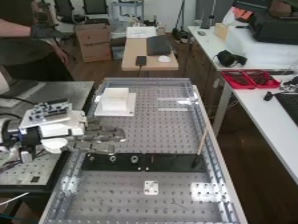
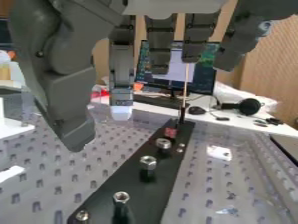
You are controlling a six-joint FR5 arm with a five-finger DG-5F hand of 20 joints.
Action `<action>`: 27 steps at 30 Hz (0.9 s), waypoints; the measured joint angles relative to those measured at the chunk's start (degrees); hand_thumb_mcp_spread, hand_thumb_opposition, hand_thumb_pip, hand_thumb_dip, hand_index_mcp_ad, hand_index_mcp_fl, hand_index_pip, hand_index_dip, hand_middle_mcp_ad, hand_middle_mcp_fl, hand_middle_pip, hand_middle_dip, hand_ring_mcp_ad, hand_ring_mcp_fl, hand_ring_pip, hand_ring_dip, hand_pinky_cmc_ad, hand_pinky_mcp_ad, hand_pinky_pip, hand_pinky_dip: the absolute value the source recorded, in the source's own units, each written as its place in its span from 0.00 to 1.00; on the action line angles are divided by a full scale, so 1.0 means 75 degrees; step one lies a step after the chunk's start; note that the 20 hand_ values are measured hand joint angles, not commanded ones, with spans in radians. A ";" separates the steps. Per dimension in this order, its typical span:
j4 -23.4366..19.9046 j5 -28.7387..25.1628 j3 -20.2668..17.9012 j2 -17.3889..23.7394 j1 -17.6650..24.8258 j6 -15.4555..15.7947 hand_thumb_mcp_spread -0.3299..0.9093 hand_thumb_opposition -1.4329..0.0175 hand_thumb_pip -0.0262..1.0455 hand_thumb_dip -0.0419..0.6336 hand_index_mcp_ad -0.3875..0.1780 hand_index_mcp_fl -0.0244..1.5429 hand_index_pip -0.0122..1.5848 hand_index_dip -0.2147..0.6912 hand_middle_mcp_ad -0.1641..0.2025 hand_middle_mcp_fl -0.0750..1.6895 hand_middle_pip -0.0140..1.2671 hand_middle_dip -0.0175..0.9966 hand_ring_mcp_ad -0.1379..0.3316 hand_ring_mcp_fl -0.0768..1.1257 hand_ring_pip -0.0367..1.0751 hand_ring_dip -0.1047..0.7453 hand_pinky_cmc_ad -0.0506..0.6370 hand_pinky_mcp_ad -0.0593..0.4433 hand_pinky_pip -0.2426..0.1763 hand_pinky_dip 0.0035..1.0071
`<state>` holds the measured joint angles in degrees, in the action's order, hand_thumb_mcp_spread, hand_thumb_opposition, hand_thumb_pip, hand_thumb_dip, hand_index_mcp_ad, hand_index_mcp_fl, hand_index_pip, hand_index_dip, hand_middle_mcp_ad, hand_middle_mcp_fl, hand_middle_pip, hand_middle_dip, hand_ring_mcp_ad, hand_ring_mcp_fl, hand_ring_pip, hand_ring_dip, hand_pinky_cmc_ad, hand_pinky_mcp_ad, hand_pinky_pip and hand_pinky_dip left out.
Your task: Grab the smaller nut and place it in the white container
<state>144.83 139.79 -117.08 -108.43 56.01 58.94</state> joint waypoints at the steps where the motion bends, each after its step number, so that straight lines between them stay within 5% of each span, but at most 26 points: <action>1: 0.0075 0.0005 0.0050 -0.0055 -0.0003 0.0126 0.60 0.42 0.55 0.37 0.48 0.12 0.84 0.34 0.64 0.11 0.12 0.17 0.57 0.07 0.12 0.17 0.53 0.57 0.48 0.19; 27: -0.0060 -0.0067 0.0143 -0.0632 -0.0119 0.0749 0.61 0.42 0.60 0.36 0.45 0.12 0.89 0.36 0.60 0.14 0.12 0.19 0.54 0.07 0.12 0.17 0.53 0.58 0.52 0.19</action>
<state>144.38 139.29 -116.01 -113.17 55.12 64.56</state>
